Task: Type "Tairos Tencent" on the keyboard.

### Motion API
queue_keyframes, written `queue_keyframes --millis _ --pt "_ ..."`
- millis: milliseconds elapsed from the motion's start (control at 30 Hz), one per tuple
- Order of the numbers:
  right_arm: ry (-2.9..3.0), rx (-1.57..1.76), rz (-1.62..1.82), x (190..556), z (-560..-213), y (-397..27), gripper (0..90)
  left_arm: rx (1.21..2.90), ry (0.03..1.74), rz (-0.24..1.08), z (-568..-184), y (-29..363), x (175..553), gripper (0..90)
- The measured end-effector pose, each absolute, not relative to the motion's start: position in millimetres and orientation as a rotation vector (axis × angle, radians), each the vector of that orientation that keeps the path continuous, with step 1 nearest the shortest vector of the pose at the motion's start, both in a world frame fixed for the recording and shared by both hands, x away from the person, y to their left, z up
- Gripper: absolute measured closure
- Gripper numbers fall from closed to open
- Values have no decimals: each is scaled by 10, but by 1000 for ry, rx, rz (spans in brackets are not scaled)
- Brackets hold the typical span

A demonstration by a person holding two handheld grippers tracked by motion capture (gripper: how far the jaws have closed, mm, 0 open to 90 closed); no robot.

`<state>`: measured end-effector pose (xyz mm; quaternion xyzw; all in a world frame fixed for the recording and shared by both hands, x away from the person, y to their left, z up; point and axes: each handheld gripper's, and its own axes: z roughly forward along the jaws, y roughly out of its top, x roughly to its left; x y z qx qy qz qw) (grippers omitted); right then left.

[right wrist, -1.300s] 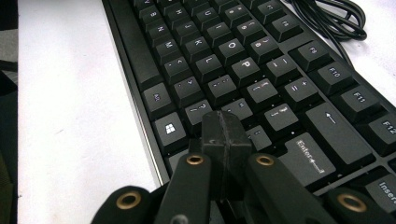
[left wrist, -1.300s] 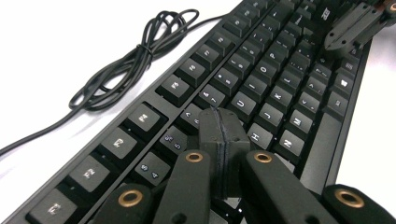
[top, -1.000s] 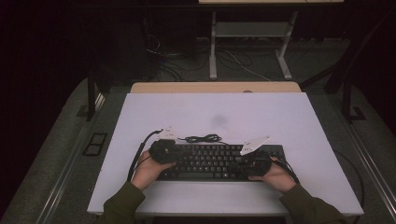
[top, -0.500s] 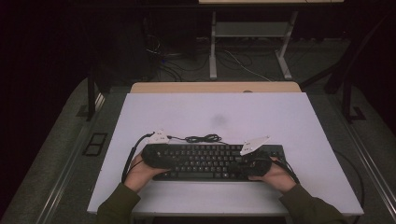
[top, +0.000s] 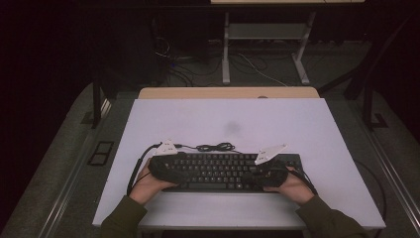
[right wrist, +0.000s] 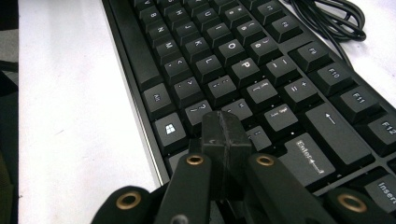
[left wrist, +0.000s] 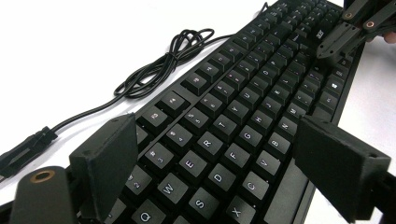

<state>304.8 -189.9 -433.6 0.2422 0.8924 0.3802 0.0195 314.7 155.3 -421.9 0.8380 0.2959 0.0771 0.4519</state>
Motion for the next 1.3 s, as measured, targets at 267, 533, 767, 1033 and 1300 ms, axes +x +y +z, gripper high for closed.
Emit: queue_keyframes --millis 267,533,767,1033,1300 --pt "2734 763 1274 3057 -4258 -1950 842 2064 733 193 -4214 1565 3147 137" --pt "2684 793 1355 3077 -4199 -1952 592 2067 729 188 -4217 1563 3143 137" --pt "2618 800 1397 3112 -4115 -1898 403 2063 728 187 -4220 1547 3136 137" --pt "2588 815 1425 3175 -4060 -1844 368 2057 734 189 -4219 1549 3134 137" --pt "2583 792 1434 3234 -4041 -1741 348 2058 735 190 -4217 1560 3136 138"
